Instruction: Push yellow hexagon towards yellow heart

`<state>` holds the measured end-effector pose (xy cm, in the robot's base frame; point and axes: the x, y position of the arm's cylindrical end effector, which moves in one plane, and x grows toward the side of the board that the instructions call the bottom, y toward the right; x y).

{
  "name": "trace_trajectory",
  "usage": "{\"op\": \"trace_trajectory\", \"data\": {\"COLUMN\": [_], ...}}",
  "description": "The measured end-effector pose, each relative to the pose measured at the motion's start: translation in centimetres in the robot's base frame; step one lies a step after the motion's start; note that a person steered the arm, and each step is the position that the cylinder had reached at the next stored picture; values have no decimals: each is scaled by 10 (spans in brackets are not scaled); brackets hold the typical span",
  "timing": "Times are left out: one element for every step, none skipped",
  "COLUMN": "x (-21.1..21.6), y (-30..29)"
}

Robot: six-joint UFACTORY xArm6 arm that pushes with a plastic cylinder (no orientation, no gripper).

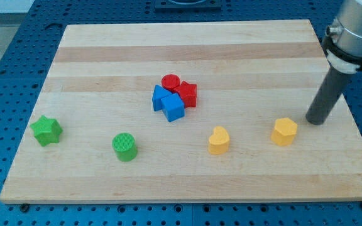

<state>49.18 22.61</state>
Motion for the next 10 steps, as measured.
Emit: {"op": "trace_trajectory", "data": {"x": [23,44,51,51,43,23,21,21,20,-3], "y": [-17,-50,-90,-83,-52,-45,-71,-115,-104,-77]}}
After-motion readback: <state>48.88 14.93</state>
